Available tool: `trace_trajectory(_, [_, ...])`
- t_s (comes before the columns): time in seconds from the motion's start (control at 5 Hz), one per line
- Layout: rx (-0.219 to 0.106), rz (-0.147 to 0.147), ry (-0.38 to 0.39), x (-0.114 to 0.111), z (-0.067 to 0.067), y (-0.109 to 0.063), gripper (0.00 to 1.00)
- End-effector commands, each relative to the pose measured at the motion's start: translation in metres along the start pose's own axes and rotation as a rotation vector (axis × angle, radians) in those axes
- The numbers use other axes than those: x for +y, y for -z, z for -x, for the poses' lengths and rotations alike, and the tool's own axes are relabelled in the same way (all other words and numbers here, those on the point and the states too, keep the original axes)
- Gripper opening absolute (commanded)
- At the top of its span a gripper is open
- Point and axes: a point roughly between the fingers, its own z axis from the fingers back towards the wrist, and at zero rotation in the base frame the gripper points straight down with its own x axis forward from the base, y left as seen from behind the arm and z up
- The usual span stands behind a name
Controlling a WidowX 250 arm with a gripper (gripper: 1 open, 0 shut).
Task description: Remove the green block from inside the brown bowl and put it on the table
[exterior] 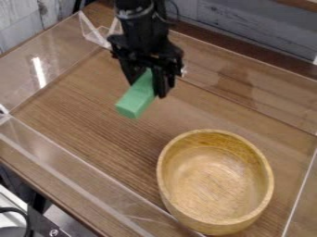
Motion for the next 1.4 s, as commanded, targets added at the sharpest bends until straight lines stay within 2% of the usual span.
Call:
trace_trajectory(0.0, [-0.053,-0.003,0.033,-0.008,-0.007,0.000,0.00])
trace_trajectory(0.6, [-0.075,-0.009,0.037,0.001,-0.022,0.020,0.00])
trace_trajectory(1.2, [-0.094,-0.008,0.025,0.008,-0.037,0.026,0.00])
